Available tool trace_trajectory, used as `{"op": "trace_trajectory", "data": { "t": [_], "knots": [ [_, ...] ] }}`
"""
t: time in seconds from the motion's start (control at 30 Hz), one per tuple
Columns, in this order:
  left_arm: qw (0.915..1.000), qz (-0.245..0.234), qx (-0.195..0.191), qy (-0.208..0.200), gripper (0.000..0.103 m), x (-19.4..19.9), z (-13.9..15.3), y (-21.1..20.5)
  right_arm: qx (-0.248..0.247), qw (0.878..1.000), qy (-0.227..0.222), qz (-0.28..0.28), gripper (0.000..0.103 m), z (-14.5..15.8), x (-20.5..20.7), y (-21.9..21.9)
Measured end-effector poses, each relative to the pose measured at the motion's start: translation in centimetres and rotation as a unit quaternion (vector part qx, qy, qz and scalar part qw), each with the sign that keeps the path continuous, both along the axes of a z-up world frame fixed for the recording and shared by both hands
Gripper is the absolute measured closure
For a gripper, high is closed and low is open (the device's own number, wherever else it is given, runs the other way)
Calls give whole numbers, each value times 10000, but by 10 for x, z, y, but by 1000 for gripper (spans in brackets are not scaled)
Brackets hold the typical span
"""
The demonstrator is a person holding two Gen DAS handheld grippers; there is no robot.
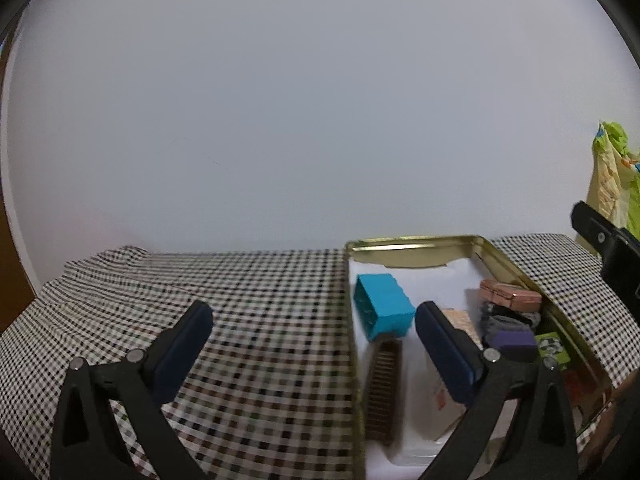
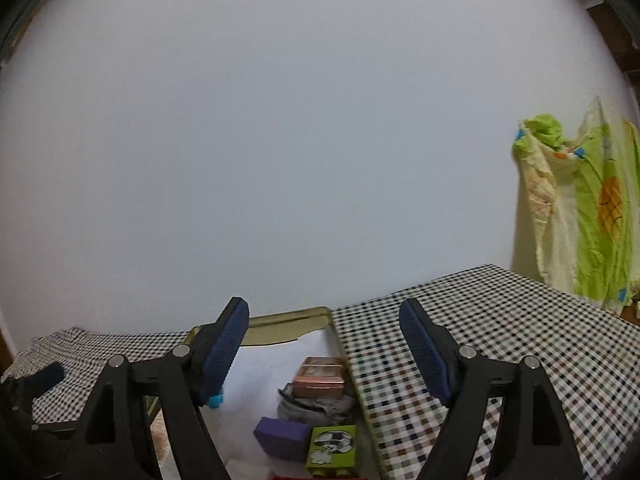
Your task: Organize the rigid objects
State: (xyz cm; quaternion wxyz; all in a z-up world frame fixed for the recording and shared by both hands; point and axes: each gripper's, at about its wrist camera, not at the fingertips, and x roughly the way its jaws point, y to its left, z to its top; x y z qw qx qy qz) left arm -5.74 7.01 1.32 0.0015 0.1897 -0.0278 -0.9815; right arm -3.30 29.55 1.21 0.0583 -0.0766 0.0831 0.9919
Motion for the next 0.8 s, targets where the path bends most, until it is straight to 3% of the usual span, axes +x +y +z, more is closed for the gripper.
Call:
{"op": "trace_trajectory", "data": {
  "t": [0.33,0.8],
  "knots": [
    [9994,-12,229,246,0,13,0,-15,522,9982,212,-224,20,1,25,-16],
    [9993,-123,188,315,0,29,2,-24,624,9969,416,-232,7,2,66,-19]
  ]
}}
